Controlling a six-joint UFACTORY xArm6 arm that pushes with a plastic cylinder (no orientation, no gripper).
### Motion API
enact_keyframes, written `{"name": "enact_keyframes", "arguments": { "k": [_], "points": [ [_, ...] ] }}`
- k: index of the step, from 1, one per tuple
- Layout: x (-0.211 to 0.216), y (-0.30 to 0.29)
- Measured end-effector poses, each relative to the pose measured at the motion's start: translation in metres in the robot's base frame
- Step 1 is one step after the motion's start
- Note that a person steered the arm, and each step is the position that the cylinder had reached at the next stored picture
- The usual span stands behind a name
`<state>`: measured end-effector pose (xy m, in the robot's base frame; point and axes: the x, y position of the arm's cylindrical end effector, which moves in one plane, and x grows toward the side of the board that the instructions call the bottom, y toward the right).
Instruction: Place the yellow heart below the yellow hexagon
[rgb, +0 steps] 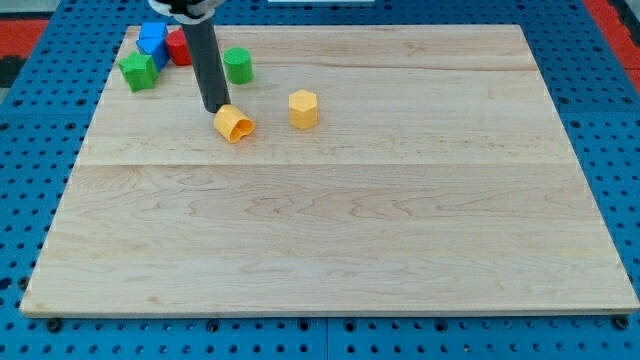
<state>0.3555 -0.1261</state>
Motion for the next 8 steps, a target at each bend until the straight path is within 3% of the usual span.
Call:
{"name": "enact_keyframes", "arguments": {
  "k": [3, 4, 5, 7, 8],
  "points": [
    [0.0, -0.022],
    [0.019, -0.004],
    [0.03, -0.028],
    [0.027, 0.056],
    [0.022, -0.07]
  ]
}}
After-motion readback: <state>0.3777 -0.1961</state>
